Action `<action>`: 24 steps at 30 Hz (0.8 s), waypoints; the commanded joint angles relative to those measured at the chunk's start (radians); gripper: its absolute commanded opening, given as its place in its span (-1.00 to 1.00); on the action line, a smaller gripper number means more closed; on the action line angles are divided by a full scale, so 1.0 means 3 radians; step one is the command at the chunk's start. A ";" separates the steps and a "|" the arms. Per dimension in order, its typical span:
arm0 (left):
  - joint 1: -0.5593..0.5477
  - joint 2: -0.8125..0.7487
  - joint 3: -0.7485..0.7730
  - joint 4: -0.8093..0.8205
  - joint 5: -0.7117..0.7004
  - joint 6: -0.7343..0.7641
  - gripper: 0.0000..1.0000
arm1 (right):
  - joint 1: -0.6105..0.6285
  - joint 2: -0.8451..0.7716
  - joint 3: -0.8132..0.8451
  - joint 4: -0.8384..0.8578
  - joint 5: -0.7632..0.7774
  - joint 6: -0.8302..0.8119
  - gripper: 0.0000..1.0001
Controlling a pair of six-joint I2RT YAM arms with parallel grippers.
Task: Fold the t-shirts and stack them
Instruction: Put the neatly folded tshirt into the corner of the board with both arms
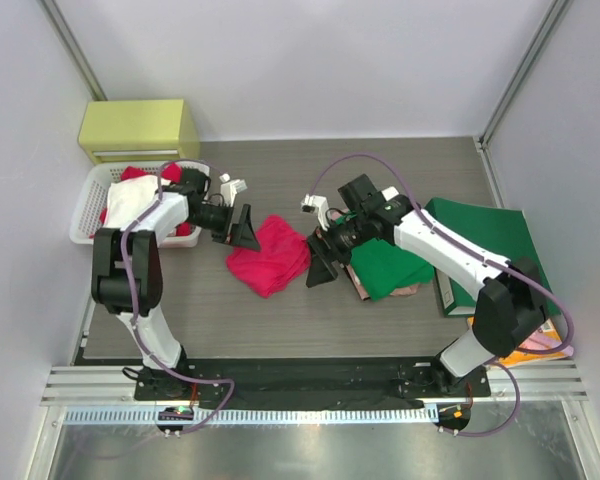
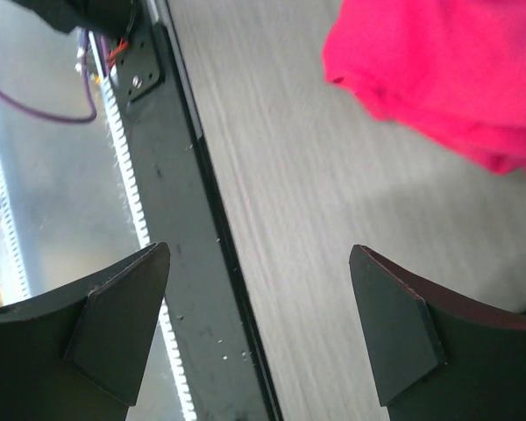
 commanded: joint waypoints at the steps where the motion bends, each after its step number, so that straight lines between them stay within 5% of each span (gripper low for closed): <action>1: -0.0016 0.0279 0.0345 0.0124 -0.0223 0.0050 1.00 | 0.0041 0.0052 -0.0103 0.0136 -0.0170 -0.0006 0.79; 14: -0.0016 0.0939 0.0791 0.0119 -0.0750 0.0122 1.00 | 0.0276 0.0099 -0.0108 0.0100 -0.0145 -0.0057 0.75; 24: -0.0073 0.0602 0.0479 0.0528 -0.1200 -0.0103 1.00 | 0.0276 0.0052 -0.0144 0.0188 0.0060 -0.0068 0.75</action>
